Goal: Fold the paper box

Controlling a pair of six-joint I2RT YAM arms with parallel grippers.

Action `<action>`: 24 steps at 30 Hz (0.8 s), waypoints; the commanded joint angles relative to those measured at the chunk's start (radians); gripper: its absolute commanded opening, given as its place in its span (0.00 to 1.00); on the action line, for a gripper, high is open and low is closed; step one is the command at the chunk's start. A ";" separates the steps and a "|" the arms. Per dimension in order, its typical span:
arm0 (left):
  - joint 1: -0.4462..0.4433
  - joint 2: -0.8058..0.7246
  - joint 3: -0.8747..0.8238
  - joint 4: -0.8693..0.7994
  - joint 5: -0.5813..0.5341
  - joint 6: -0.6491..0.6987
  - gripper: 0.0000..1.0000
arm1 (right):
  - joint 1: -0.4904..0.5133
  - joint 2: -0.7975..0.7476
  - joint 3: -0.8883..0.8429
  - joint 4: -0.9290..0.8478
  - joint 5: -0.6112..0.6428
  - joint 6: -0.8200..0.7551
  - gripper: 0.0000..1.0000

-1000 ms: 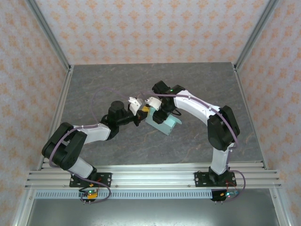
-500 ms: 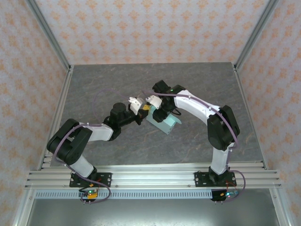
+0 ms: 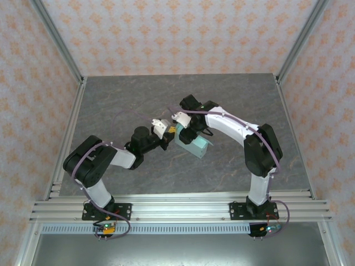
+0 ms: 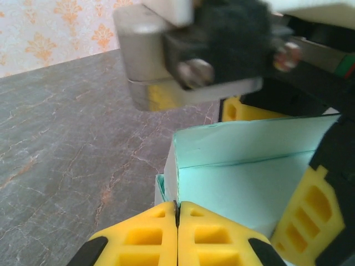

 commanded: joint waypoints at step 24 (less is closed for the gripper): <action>-0.053 0.075 -0.034 -0.065 -0.195 -0.065 0.05 | 0.003 -0.678 -0.457 0.037 0.252 0.414 0.66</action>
